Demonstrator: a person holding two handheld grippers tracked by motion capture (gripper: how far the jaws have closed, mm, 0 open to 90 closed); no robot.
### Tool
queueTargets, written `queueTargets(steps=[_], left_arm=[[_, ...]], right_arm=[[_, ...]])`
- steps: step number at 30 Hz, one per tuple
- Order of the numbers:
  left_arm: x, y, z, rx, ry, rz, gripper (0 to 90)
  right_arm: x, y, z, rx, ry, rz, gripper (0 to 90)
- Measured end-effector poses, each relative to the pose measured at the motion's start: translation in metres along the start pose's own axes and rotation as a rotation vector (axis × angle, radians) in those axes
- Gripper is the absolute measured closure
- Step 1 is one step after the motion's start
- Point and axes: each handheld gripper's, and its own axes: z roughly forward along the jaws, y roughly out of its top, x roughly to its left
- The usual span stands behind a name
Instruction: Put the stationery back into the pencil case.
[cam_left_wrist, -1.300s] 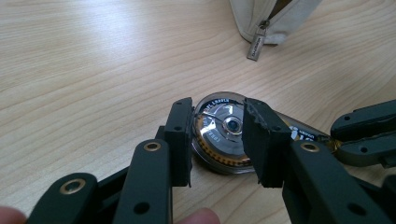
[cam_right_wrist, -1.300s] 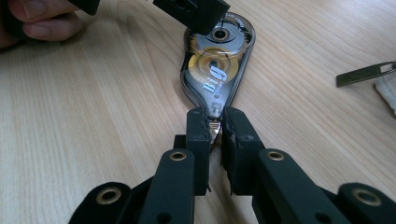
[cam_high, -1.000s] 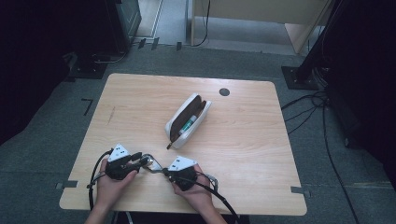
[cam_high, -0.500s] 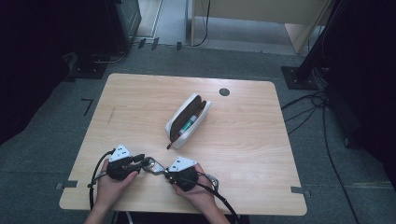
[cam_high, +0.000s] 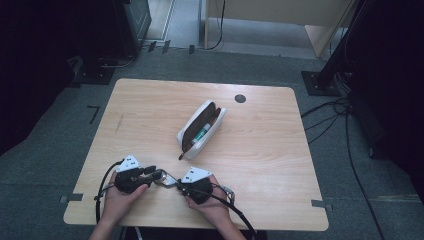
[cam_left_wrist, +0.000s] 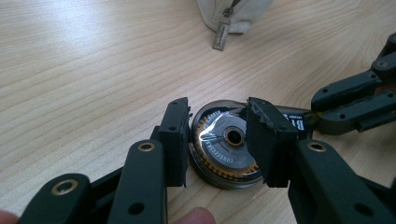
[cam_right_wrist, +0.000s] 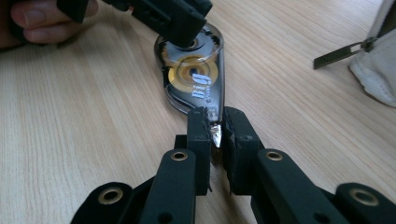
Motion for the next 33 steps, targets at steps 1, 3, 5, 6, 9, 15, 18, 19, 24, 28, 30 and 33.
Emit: queueTargets(steps=[1,3,5,6,9,15,18,19,24,28,30,33], left_arm=[[0.0,0.0,0.0,0.0,-0.004,0.0,60.5],[0.001,0.0,0.0,-0.001,-0.025,0.004,57.6],[0.0,0.0,0.002,0.028,-0.066,0.014,51.7],[-0.001,0.0,0.005,0.055,-0.08,0.022,41.7],[-0.008,0.0,0.007,0.077,-0.062,0.092,35.0],[-0.014,-0.001,0.008,0.094,-0.056,0.158,28.3],[-0.02,-0.002,0.009,0.105,-0.024,0.21,24.7],[-0.02,-0.002,0.01,0.107,-0.022,0.213,24.6],[-0.022,-0.002,0.01,0.11,-0.009,0.241,23.7],[-0.026,-0.003,0.011,0.116,0.015,0.269,23.5],[-0.027,-0.003,0.012,0.12,0.025,0.283,23.5],[-0.027,-0.003,0.012,0.12,0.027,0.284,23.5]], right_arm=[[-0.001,0.0,-0.001,-0.002,0.0,0.006,82.2],[-0.003,0.0,-0.001,-0.006,-0.001,0.018,82.2],[-0.004,-0.001,-0.002,-0.011,0.0,0.027,82.2],[-0.005,-0.001,-0.002,-0.015,0.005,0.034,82.2],[-0.006,-0.001,-0.002,-0.016,0.003,0.038,82.3],[-0.007,0.0,-0.003,-0.03,0.008,0.055,82.3],[-0.01,0.001,-0.005,-0.044,0.011,0.073,82.3],[-0.01,0.001,-0.005,-0.043,0.009,0.073,82.3],[-0.011,0.002,-0.006,-0.053,0.014,0.087,82.3],[-0.014,0.004,-0.009,-0.075,0.022,0.103,82.3],[-0.014,0.005,-0.01,-0.079,0.023,0.109,82.3],[-0.015,0.006,-0.012,-0.095,0.031,0.118,82.3]])
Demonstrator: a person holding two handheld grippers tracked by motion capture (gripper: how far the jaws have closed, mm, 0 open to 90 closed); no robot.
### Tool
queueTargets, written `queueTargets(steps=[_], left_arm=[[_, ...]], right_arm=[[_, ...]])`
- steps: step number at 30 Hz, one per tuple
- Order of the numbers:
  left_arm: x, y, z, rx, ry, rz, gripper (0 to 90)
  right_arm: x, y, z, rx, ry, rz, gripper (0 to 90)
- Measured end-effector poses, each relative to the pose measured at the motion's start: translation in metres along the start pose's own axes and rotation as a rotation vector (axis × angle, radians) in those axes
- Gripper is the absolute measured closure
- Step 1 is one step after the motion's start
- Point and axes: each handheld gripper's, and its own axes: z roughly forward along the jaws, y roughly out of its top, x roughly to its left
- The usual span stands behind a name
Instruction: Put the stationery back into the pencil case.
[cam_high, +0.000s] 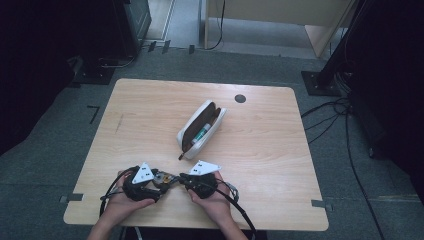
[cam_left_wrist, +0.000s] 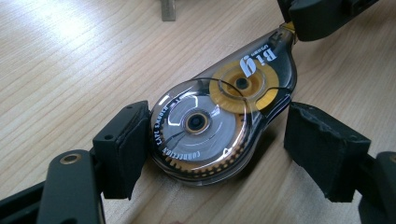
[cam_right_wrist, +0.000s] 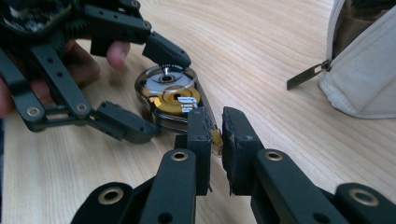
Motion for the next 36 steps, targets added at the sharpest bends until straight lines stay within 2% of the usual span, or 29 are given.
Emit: queueTargets(steps=[9,14,21,23,24,25,27,29,36], left_arm=[[0.0,0.001,-0.001,-0.01,0.015,-0.008,33.5],[-0.001,0.0,-0.002,-0.014,0.014,0.016,40.0],[-0.006,0.0,-0.003,-0.027,0.056,0.064,52.0],[-0.007,0.0,-0.003,-0.029,0.064,0.077,54.7],[-0.008,0.0,-0.003,-0.03,0.047,0.085,57.8],[-0.009,0.0,-0.003,-0.033,0.028,0.103,61.9],[-0.015,0.001,-0.002,-0.032,0.035,0.146,69.1],[-0.016,0.002,-0.002,-0.032,0.031,0.159,72.5],[-0.015,0.002,-0.002,-0.029,0.023,0.149,73.4]], right_arm=[[-0.004,0.005,-0.005,-0.036,0.015,0.031,82.4],[-0.006,0.005,-0.008,-0.062,0.017,0.051,81.4],[-0.012,0.006,-0.012,-0.09,0.004,0.068,78.9],[-0.014,0.006,-0.011,-0.085,-0.006,0.072,78.4],[-0.016,0.006,-0.011,-0.084,-0.011,0.074,76.9],[-0.017,0.005,-0.01,-0.081,0.004,0.083,76.3],[-0.018,0.004,-0.006,-0.067,0.024,0.085,74.6],[-0.017,0.003,-0.001,-0.046,0.022,0.075,73.6],[-0.018,-0.001,0.005,-0.032,0.024,0.088,72.9]])
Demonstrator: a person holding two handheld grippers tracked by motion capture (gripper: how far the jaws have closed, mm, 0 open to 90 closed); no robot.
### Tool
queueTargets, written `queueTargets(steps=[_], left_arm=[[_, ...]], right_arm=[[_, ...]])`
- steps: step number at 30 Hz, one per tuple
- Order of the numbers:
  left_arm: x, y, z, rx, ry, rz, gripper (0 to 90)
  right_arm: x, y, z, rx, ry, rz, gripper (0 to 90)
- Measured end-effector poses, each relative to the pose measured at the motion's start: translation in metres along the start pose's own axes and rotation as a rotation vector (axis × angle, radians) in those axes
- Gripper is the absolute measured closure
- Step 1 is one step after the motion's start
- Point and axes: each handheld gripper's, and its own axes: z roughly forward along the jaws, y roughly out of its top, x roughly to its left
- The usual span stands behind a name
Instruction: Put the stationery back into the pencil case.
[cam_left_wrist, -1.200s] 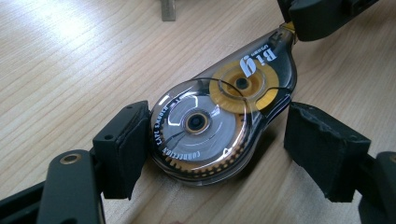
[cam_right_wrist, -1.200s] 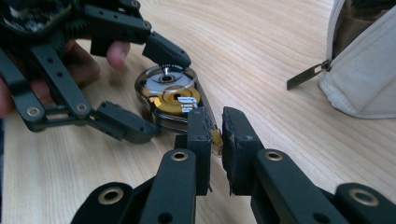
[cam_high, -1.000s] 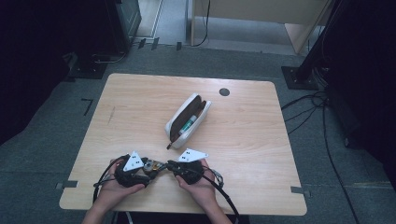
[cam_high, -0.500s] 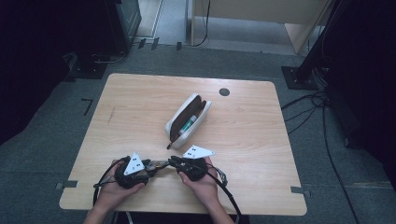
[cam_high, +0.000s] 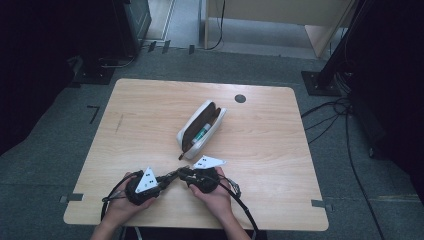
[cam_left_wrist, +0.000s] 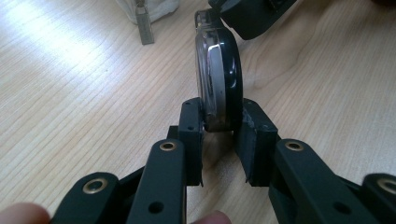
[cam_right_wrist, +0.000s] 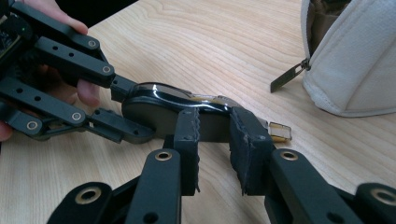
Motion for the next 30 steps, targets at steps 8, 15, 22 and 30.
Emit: queueTargets(steps=[8,15,22,30], left_arm=[[0.003,0.0,0.0,0.007,-0.008,-0.033,74.0],[0.004,0.0,0.0,0.004,-0.019,-0.046,74.2],[0.005,-0.001,0.0,0.003,-0.029,-0.048,72.5],[0.005,-0.001,0.0,0.001,-0.035,-0.049,71.1]], right_arm=[[-0.011,-0.002,-0.007,-0.02,-0.056,0.016,68.3],[-0.024,-0.002,-0.011,-0.005,-0.23,0.087,83.3],[-0.024,0.007,0.005,0.057,-0.286,0.081,84.6],[-0.019,0.012,0.015,0.081,-0.27,0.035,86.9]])
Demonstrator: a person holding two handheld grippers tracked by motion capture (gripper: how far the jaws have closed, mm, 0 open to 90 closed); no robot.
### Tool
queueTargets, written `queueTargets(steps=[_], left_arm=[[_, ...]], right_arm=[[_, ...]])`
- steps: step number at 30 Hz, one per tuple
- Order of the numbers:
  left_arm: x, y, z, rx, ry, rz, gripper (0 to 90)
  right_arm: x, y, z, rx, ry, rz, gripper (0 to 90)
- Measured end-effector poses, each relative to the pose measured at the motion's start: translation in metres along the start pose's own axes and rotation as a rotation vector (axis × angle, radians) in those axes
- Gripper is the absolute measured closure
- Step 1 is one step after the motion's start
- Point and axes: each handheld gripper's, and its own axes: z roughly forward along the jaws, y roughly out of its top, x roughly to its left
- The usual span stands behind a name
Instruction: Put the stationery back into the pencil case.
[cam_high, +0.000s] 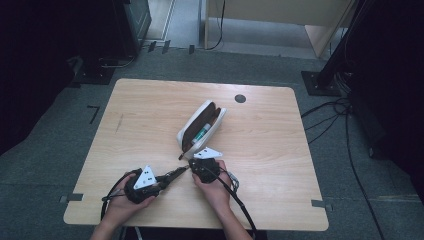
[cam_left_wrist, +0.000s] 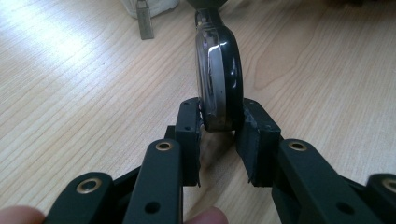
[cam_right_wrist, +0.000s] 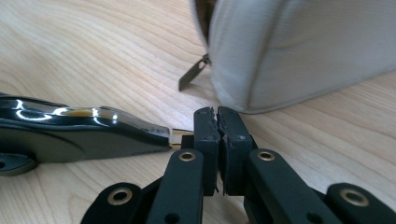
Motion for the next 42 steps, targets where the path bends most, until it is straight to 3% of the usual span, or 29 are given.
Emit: queueTargets(steps=[6,8,16,24,29,42], left_arm=[[-0.0002,0.0002,-0.0008,0.005,-0.007,0.007,73.8],[0.0,-0.0002,-0.0008,0.001,-0.029,0.01,74.2],[0.0006,0.0,-0.0003,0.001,-0.03,0.0,73.7],[0.0004,0.0008,0.0007,-0.001,-0.028,0.005,71.8],[0.0008,0.0,-0.0009,0.003,-0.039,0.005,74.2],[0.0013,-0.0002,-0.001,0.003,-0.057,0.005,74.2]], right_arm=[[0.002,0.0007,0.0011,-0.001,-0.012,-0.019,86.6],[0.0024,0.0005,0.0009,-0.001,-0.011,-0.021,86.6],[0.0042,-0.0046,-0.0045,0.001,-0.012,-0.015,89.8],[0.0071,-0.0043,-0.003,0.009,0.041,-0.021,88.7],[-0.0012,-0.004,-0.0053,-0.006,-0.02,0.007,88.3],[0.0043,-0.0054,-0.0051,0.001,-0.009,-0.005,90.0]])
